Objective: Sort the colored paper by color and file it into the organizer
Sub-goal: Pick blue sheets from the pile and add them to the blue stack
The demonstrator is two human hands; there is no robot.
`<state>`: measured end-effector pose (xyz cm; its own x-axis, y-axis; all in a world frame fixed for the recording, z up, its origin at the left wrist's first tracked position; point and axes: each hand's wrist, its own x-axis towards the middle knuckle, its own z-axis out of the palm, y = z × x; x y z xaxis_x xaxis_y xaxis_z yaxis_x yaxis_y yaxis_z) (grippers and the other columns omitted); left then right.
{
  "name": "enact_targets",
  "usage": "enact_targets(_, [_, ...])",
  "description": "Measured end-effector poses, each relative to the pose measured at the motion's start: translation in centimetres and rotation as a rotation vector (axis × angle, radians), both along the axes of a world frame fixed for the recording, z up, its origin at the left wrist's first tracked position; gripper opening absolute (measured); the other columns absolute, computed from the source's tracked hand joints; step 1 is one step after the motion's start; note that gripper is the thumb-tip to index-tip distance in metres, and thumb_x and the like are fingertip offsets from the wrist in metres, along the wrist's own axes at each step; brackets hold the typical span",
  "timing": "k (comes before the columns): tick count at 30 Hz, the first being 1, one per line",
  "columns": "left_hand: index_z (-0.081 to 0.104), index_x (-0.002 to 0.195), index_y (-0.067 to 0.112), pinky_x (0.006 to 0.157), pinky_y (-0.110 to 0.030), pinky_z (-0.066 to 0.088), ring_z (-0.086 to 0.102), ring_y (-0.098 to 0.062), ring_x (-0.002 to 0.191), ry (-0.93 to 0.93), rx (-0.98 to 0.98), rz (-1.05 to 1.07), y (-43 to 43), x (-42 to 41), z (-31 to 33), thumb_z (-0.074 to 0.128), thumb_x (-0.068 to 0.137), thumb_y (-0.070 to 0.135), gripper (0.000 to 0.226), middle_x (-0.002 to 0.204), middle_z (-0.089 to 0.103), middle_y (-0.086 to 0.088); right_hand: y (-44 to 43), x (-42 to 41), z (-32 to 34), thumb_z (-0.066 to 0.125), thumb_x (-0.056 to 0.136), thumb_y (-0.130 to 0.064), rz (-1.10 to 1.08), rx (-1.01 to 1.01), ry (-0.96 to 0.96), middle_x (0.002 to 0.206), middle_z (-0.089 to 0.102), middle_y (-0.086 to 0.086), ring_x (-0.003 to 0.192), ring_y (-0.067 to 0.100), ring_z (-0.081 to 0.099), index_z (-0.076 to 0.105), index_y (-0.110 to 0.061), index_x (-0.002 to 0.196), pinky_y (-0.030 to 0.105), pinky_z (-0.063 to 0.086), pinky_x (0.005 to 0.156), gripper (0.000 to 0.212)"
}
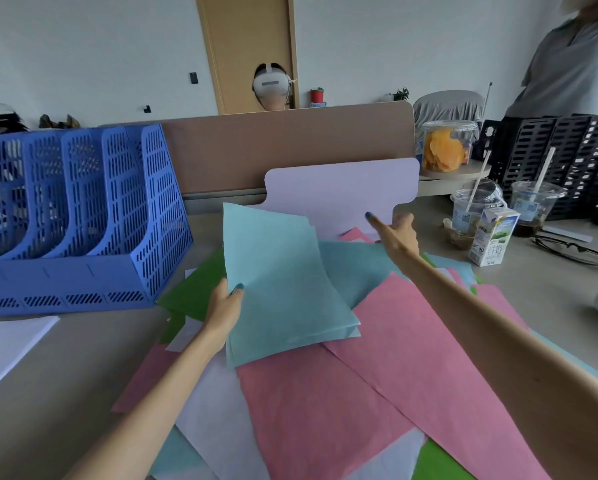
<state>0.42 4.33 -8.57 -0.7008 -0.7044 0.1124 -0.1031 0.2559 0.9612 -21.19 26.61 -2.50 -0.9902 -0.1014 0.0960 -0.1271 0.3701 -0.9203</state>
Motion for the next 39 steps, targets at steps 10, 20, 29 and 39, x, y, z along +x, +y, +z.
enact_targets(10, [0.052, 0.127, 0.019, 0.089, -0.029, 0.042, 0.054, -0.013, 0.109, -0.004, -0.014, -0.026, 0.0, -0.7, -0.3, 0.042, 0.100, 0.012, 0.030, 0.121, 0.058, 0.007, 5.5, -1.2, -3.5, 0.062, 0.077, 0.004, 0.078, -0.097, -0.367, 0.061, 0.046, 0.007, 0.050, 0.019, 0.043, 0.055, -0.009, 0.071, 0.021, 0.037, 0.050, 0.016])
enact_targets(20, [0.054, 0.119, 0.025, 0.096, -0.038, 0.046, 0.057, -0.014, 0.108, -0.011, -0.012, -0.035, -0.6, -1.4, 0.0, 0.043, 0.100, 0.017, 0.023, 0.118, 0.060, 0.008, 0.5, -1.3, -4.3, 0.068, 0.077, 0.004, 0.078, 0.025, -0.158, 0.072, 0.060, 0.012, 0.049, 0.018, 0.055, 0.062, -0.004, 0.068, 0.023, 0.049, 0.046, 0.013])
enact_targets(29, [0.054, 0.105, 0.013, 0.076, -0.031, 0.042, 0.054, -0.018, 0.091, -0.135, -0.127, -0.039, -1.2, -2.4, -1.4, 0.043, 0.098, 0.012, 0.013, 0.104, 0.060, -0.001, -1.7, -2.3, -5.4, 0.077, 0.069, -0.030, 0.152, 0.419, -0.039, 0.100, 0.067, 0.006, 0.098, 0.029, 0.062, 0.063, -0.014, 0.106, 0.034, 0.050, 0.079, 0.043])
enact_targets(39, [0.056, 0.104, 0.003, 0.071, -0.030, 0.039, 0.053, -0.019, 0.084, -0.181, -0.143, -0.016, -1.4, -2.6, -2.2, 0.046, 0.097, 0.013, 0.016, 0.107, 0.063, -0.017, -2.1, -2.0, -4.2, 0.072, 0.073, 0.004, 0.141, -0.263, -0.369, 0.057, 0.064, 0.006, 0.046, 0.018, 0.060, 0.066, 0.004, 0.084, 0.020, 0.048, 0.045, 0.012])
